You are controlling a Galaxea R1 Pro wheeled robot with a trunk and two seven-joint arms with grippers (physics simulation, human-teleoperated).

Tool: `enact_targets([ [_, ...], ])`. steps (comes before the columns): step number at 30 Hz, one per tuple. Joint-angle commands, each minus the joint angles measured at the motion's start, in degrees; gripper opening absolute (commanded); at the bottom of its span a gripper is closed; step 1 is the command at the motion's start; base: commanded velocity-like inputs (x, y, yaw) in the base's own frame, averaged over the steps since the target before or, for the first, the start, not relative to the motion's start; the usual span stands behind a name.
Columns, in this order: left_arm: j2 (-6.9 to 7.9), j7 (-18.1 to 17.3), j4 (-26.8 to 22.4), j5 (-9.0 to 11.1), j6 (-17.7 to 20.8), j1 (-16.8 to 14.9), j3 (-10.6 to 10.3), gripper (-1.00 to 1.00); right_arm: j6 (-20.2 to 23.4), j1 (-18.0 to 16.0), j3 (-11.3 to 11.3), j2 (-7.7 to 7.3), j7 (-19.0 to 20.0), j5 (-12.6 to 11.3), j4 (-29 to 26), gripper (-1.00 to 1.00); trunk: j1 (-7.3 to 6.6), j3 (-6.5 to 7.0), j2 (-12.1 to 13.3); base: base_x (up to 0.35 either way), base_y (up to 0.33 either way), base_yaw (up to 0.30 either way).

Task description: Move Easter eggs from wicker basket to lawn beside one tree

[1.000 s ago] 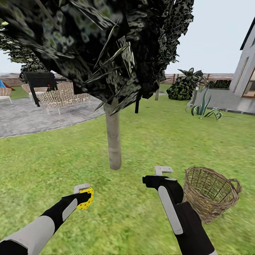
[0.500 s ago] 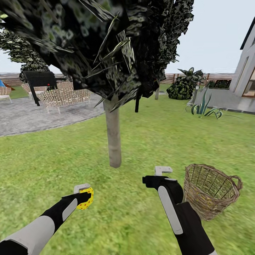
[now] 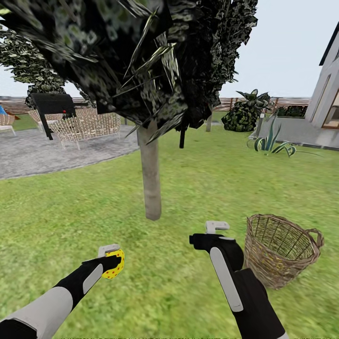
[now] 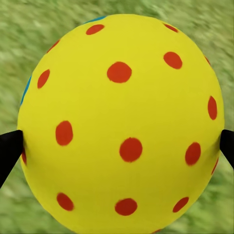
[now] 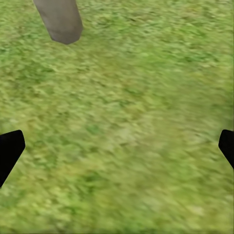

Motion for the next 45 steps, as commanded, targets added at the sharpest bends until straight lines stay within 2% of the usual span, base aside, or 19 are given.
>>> enact_targets([
  [1,0.07,0.5,-0.2,0.6,0.2,0.0,-0.5,-1.0,0.1,0.0,0.0,0.0,-0.6,-0.6,0.0,1.0,0.21,-0.24,-0.4,0.0,0.0,0.0],
  [27,0.07,0.6,-0.2,0.6,0.2,0.0,-0.5,-1.0,0.1,0.0,0.2,0.0,-0.6,-0.6,0.0,1.0,5.92,-4.91,-10.9,0.0,0.0,0.0],
  [36,0.07,0.6,-0.2,0.6,0.2,0.0,-0.5,-1.0,0.1,0.0,1.2,-0.01,-0.6,-0.6,0.0,1.0,6.16,-6.9,-11.0,0.0,0.0,0.0],
  [45,0.04,0.5,-0.3,0.6,0.2,0.0,-0.5,-1.0,0.0,0.0,1.3,-0.01,-0.6,-0.6,0.0,1.0,6.16,-6.9,-11.0,0.0,0.005,0.0],
])
